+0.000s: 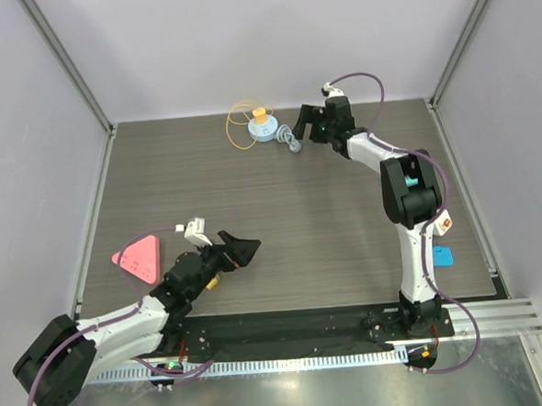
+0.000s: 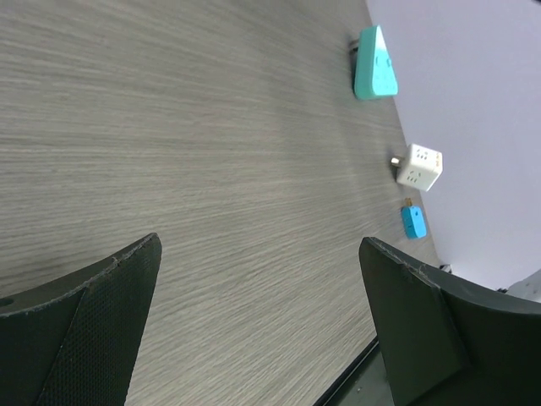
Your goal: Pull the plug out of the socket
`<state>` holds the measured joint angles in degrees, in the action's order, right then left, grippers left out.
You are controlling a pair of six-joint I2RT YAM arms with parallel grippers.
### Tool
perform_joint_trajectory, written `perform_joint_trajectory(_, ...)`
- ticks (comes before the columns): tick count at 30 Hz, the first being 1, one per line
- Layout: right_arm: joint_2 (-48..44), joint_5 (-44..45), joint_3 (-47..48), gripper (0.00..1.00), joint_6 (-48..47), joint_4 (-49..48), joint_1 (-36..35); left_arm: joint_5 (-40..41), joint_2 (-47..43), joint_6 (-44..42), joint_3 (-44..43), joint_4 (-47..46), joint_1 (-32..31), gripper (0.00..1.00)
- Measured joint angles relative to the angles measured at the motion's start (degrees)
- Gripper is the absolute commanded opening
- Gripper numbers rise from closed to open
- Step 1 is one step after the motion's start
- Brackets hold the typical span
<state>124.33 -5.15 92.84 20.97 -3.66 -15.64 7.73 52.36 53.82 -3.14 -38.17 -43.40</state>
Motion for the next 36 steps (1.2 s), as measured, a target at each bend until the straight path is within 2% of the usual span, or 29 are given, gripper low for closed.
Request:
perform_joint_trajectory(5, 7.34, -4.28, 6.97, 0.85, 0.17, 0.74, 0.0, 1.31, -2.38, 0.24, 0.0, 0.04, -0.04, 1.0)
perform_joint_trajectory(10, 12.2, -6.16, 9.4, 0.77, 0.55, 0.5, -0.11, 1.73, -2.19, 0.35, 0.0, 0.04, -0.04, 1.0)
perform_joint_trajectory(14, 13.86, -6.88, 11.78, 0.64, 1.95, 1.27, -0.35, 1.77, -2.12, 0.39, 0.02, 0.11, -0.04, 1.0)
perform_joint_trajectory(20, 16.44, -7.13, 15.58, 0.57, 3.63, 2.03, -0.92, 1.95, -2.1, 0.52, 0.02, 0.15, -0.04, 1.0)
perform_joint_trajectory(24, 16.57, -7.02, 15.76, 0.5, 4.31, 2.62, -1.31, 1.97, -1.86, 1.05, 0.02, 0.2, -0.04, 1.0)
perform_joint_trajectory(31, 16.44, -6.84, 14.84, 0.3, 6.21, 1.95, -1.4, 2.03, -1.86, 1.25, 0.02, 0.35, -0.04, 1.0)
perform_joint_trajectory(36, 13.75, -7.82, 9.01, 0.29, 7.85, -1.88, -1.44, 2.08, -1.84, 1.22, 0.02, 0.37, -0.04, 1.0)
